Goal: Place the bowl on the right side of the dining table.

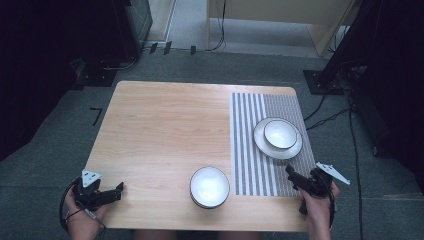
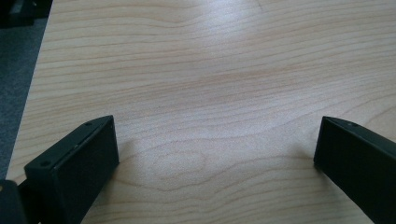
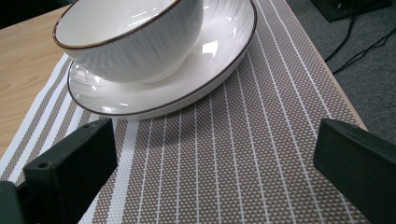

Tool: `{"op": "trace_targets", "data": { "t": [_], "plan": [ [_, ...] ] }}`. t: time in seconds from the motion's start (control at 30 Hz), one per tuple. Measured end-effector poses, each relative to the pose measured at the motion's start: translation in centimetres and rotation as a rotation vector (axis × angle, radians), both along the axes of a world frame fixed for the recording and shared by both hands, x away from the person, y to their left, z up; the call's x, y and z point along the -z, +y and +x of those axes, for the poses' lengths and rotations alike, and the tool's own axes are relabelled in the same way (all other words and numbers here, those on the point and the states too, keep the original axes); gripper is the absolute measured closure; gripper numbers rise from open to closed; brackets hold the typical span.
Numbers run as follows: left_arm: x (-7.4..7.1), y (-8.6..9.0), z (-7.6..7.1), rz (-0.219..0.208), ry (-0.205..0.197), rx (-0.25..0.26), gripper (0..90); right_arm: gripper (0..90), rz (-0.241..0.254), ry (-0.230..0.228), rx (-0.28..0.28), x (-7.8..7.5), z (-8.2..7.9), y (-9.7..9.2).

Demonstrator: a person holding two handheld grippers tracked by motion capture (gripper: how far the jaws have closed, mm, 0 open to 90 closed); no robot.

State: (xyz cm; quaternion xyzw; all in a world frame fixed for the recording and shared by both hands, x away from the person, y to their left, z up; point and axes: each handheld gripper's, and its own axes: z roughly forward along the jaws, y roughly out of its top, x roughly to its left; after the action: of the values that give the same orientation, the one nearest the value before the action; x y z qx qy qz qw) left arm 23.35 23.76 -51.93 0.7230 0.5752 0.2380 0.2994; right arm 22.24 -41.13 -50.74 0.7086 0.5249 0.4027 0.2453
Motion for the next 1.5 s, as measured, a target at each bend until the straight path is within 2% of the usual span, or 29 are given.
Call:
{"op": "trace_targets", "data": {
  "t": [0.4, 1.5],
  "plan": [
    [0.0, 0.0, 0.0, -0.001, 0.0, 0.004, 0.0, 0.0, -0.021, 0.014, -0.016, 0.5, -0.9, -0.3],
    [0.0, 0.0, 0.0, -0.001, 0.001, 0.013, 0.0, 0.0, -0.076, 0.057, -0.063, 1.0, -4.5, -1.6]
  ]
}}
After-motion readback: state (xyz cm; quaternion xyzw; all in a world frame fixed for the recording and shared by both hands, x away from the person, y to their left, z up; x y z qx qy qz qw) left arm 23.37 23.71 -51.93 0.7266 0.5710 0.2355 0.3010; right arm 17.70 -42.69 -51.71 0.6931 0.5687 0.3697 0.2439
